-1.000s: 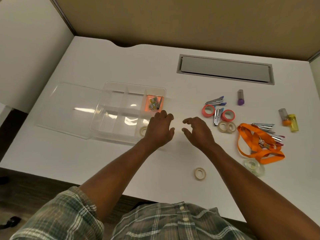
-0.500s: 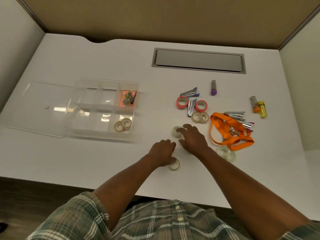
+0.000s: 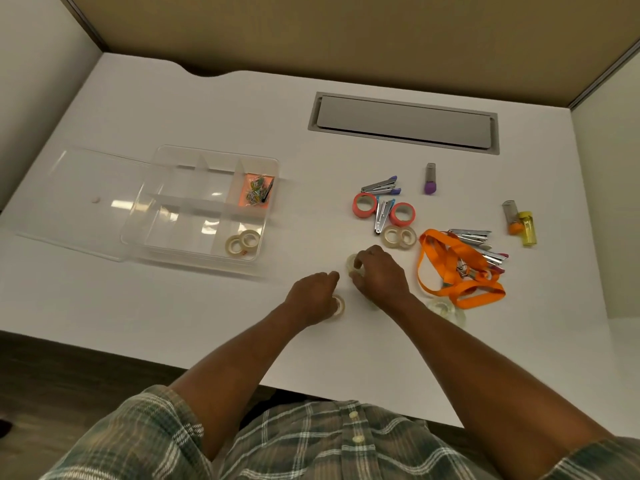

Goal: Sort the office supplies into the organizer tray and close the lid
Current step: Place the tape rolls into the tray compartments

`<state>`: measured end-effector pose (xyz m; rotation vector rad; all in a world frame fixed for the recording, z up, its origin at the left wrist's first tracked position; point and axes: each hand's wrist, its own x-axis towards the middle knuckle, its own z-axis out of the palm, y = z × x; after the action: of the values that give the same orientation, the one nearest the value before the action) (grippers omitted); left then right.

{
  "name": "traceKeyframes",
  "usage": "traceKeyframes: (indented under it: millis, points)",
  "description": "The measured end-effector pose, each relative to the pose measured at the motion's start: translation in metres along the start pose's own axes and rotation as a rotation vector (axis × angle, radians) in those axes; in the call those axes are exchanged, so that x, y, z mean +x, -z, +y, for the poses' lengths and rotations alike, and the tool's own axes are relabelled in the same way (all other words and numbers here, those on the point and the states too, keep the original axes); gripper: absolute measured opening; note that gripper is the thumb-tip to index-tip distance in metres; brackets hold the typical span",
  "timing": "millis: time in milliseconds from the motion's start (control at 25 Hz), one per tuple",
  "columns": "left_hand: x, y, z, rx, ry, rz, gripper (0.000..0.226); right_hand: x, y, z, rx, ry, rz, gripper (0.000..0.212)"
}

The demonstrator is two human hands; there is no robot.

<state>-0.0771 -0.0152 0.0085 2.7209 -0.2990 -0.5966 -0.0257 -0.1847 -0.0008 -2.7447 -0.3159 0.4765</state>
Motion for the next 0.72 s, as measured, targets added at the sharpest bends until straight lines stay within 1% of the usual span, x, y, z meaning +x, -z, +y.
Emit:
traceKeyframes:
  millis: [120, 240, 360, 480, 600, 720]
  points:
    - [0.004, 0.017, -0.010, -0.096, 0.055, 0.109, 0.022, 0.005, 0.005, -0.008, 0.174, -0.047, 0.056, 0.029]
    - [0.006, 0.040, -0.031, -0.140, 0.113, 0.195, 0.020, 0.015, 0.012, -0.031, 0.295, -0.047, 0.112, 0.031]
    - [0.003, 0.062, -0.060, -0.170, 0.173, 0.352, 0.015, 0.030, 0.019, -0.069, 0.371, -0.007, 0.141, 0.031]
    - [-0.002, 0.084, -0.093, -0.174, 0.252, 0.507, 0.020, 0.047, 0.022, -0.113, 0.421, 0.064, 0.165, 0.030]
    - [-0.010, 0.100, -0.128, -0.177, 0.340, 0.557, 0.026, 0.064, 0.019, -0.154, 0.405, 0.130, 0.167, 0.027]
    - [-0.018, 0.104, -0.155, -0.170, 0.402, 0.541, 0.023, 0.077, 0.012, -0.183, 0.320, 0.179, 0.142, 0.024]
